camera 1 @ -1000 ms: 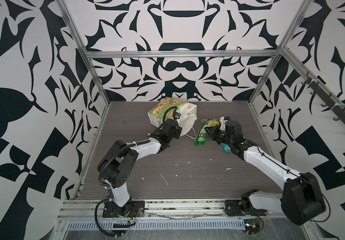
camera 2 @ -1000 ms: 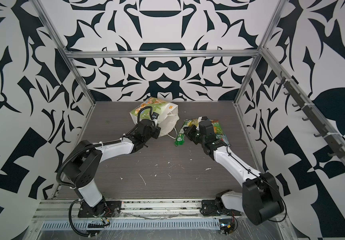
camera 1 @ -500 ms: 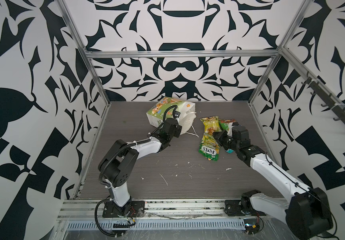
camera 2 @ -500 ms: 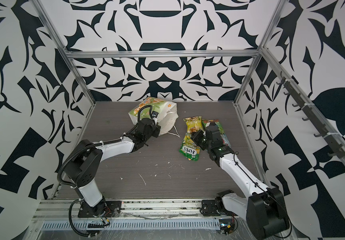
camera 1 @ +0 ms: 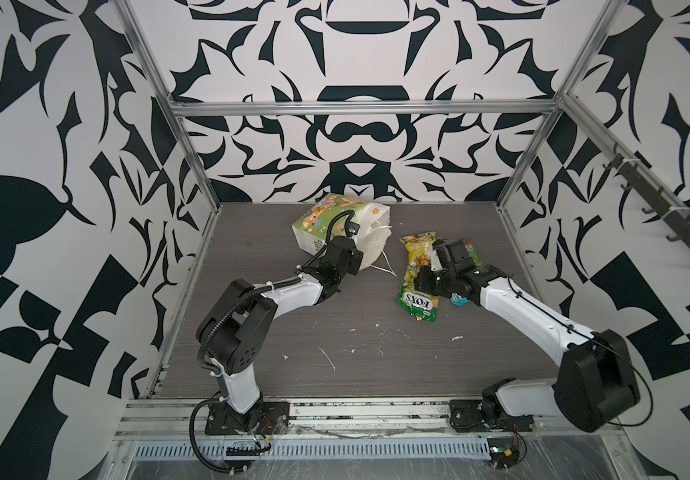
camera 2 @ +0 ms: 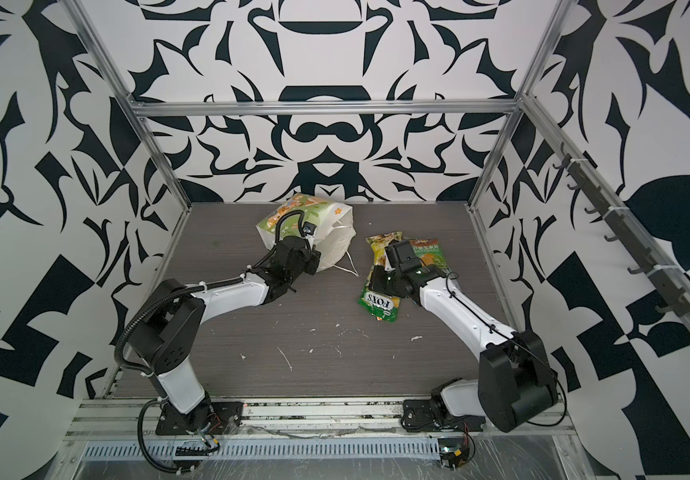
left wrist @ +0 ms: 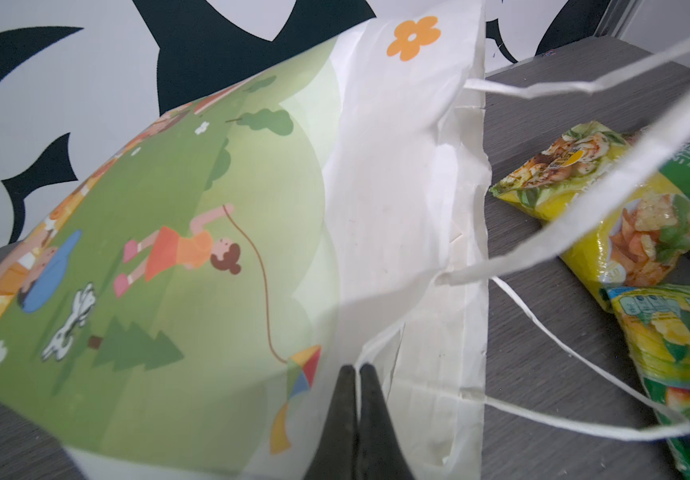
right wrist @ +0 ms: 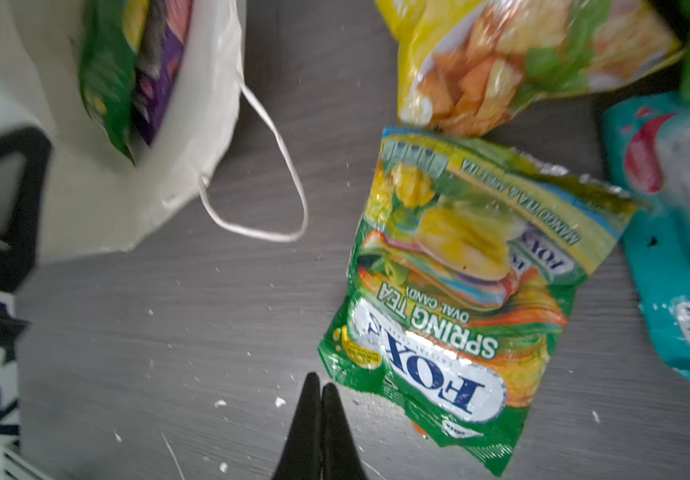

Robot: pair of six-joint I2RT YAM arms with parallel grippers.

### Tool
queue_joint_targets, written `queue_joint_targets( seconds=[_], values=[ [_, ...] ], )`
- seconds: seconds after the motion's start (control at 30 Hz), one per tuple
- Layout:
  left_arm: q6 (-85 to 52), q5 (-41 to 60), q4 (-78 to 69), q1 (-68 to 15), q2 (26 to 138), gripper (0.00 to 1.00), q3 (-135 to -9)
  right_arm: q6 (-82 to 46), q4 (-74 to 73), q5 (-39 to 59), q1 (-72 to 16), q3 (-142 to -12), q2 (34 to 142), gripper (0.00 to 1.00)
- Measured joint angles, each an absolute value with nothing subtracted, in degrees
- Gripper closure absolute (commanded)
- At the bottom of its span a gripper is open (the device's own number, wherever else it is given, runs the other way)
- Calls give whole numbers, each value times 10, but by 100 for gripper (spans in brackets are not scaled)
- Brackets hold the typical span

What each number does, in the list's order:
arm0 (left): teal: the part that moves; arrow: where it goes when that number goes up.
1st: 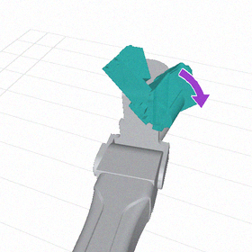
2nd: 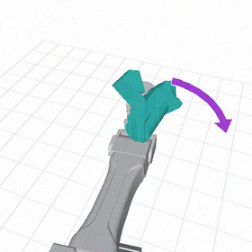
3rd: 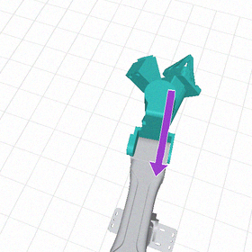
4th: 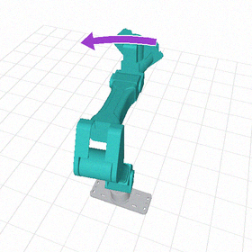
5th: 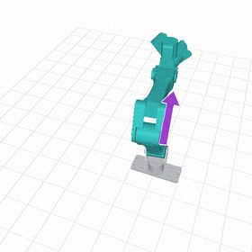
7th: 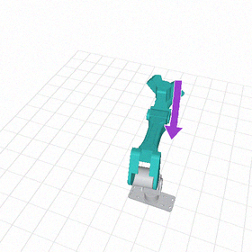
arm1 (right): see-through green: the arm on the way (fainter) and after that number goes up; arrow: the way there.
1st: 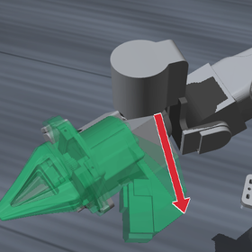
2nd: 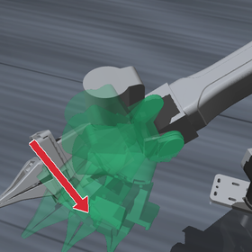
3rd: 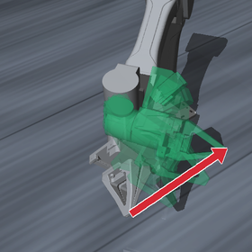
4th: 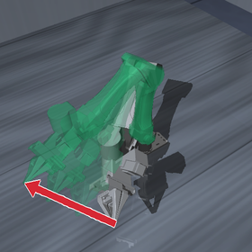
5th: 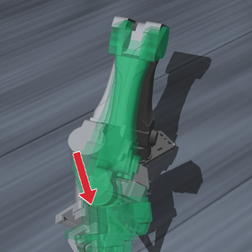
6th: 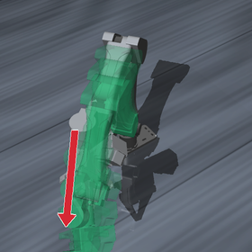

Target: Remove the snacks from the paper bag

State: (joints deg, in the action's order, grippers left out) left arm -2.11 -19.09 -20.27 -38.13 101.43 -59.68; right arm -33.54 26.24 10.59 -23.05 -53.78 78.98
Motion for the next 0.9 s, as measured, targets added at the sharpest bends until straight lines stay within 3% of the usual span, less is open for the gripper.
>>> queue_joint_targets(
  seconds=[0.4, 0.9],
  values=[
    [-30, -191, -203, -379, 1014, 100, -597, -323, 283, 29, -239, -515, 843, 100],
    [-30, -191, -203, -379, 1013, 100, -597, -312, 260, 9, -187, -493, 874, 100]
  ],
)
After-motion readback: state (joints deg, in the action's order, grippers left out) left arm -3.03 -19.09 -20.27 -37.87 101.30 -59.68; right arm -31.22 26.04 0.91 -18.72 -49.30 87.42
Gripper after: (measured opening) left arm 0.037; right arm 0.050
